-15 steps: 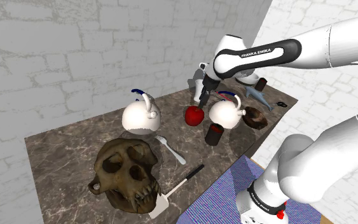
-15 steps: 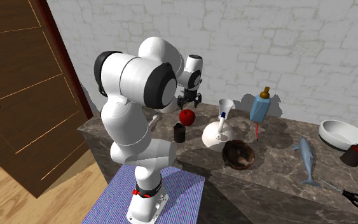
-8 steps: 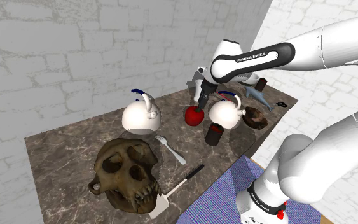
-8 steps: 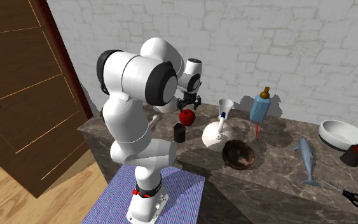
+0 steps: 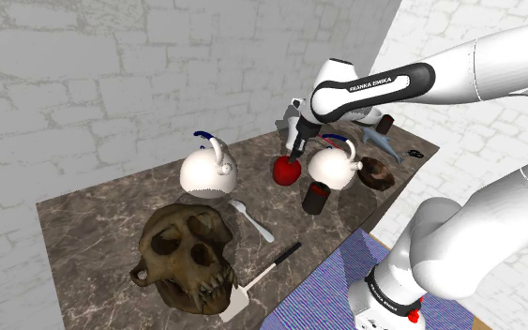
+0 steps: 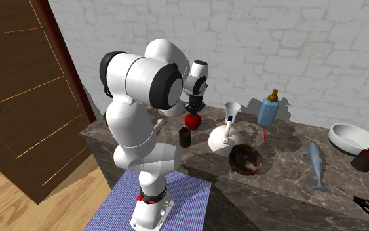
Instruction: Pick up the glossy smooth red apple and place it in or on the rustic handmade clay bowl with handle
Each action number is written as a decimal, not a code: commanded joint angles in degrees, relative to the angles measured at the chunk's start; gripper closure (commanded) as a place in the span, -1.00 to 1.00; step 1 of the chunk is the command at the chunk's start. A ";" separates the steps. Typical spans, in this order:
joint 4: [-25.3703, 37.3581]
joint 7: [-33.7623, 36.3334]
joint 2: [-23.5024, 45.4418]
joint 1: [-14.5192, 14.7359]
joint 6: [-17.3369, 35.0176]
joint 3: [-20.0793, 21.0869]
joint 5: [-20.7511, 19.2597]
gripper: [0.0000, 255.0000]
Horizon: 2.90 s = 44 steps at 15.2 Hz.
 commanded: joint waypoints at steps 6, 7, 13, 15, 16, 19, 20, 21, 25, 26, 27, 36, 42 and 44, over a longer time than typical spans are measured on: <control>0.41 0.21 -0.45 -0.07 -0.84 0.13 -0.19 1.00; 0.85 0.41 -0.88 -0.13 -1.68 0.26 -0.35 1.00; 3.73 1.43 -3.14 -0.40 -6.70 0.98 -1.09 1.00; 4.78 1.72 -3.76 -0.45 -8.34 1.21 -1.26 1.00; 5.33 1.85 -4.05 -0.48 -9.16 1.32 -1.34 1.00; 7.02 2.21 -4.82 -0.52 -11.59 1.64 -1.51 1.00; 7.61 2.32 -5.05 -0.53 -12.40 1.74 -1.55 1.00; 8.21 2.43 -5.26 -0.54 -13.20 1.84 -1.59 1.00; 10.71 2.81 -5.97 -0.53 -16.38 2.21 -1.69 1.00; 11.37 2.90 -6.11 -0.52 -17.16 2.29 -1.70 1.00; 12.03 2.98 -6.24 -0.51 -17.95 2.38 -1.71 1.00; 18.50 3.58 -6.76 -0.32 -24.91 3.01 -1.63 1.00; 18.56 -0.27 -10.64 -2.55 -28.75 0.41 -3.65 1.00; 18.40 -2.36 -12.28 -3.67 -30.15 -1.03 -4.70 1.00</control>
